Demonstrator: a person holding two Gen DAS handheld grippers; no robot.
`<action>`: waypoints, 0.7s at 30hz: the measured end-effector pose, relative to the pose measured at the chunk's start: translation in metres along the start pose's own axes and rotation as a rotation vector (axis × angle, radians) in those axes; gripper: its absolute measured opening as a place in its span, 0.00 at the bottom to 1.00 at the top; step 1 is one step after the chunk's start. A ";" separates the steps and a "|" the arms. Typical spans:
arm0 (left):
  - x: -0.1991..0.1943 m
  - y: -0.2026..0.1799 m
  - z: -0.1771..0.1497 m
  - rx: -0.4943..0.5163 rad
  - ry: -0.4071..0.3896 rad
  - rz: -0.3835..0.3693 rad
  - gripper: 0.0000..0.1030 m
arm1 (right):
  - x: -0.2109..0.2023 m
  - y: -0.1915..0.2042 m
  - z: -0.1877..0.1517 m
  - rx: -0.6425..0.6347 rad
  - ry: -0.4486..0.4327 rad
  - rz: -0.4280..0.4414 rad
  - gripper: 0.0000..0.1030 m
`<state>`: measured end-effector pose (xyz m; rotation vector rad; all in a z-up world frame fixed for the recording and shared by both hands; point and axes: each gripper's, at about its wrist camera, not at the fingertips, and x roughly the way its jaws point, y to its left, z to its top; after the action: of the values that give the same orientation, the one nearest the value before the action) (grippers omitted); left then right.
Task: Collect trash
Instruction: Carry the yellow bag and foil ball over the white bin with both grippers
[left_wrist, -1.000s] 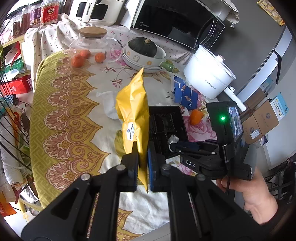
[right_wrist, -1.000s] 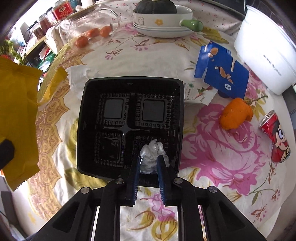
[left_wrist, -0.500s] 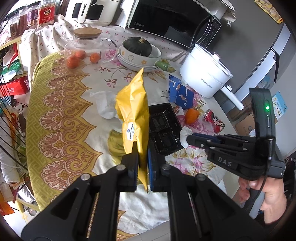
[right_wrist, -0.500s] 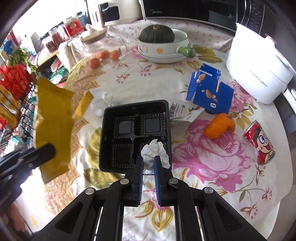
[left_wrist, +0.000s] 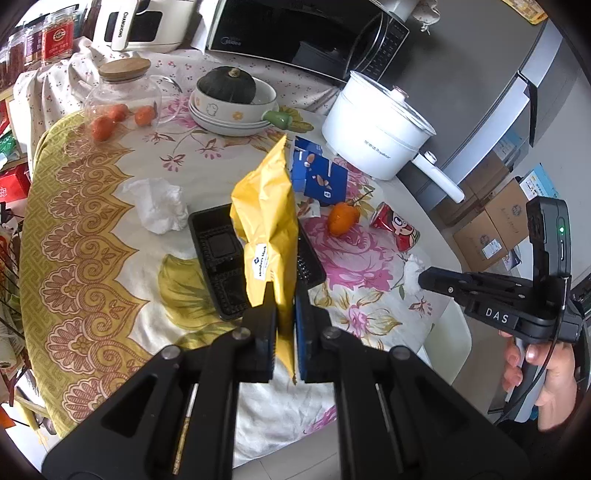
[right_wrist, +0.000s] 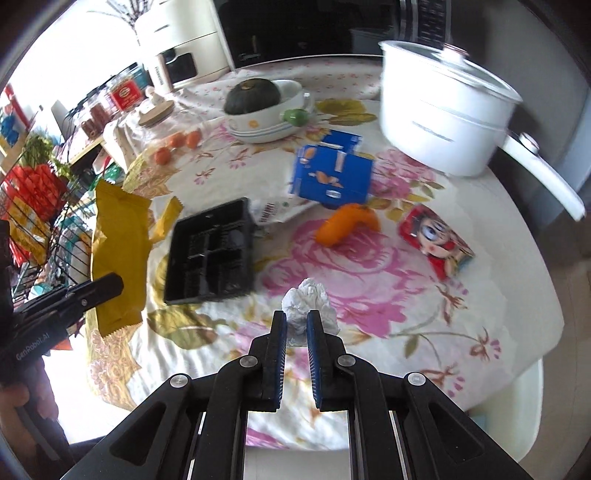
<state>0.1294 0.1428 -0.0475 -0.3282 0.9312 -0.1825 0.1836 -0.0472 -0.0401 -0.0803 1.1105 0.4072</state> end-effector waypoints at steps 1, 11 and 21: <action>0.002 -0.004 -0.001 0.007 0.003 -0.004 0.09 | -0.003 -0.008 -0.003 0.010 0.000 -0.006 0.11; 0.029 -0.059 -0.005 0.080 0.047 -0.058 0.09 | -0.030 -0.100 -0.044 0.135 -0.020 -0.052 0.11; 0.059 -0.114 -0.014 0.169 0.100 -0.124 0.09 | -0.037 -0.165 -0.091 0.209 0.039 -0.072 0.11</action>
<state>0.1506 0.0159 -0.0592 -0.2216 0.9877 -0.3924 0.1505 -0.2336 -0.0708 0.0557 1.1793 0.2248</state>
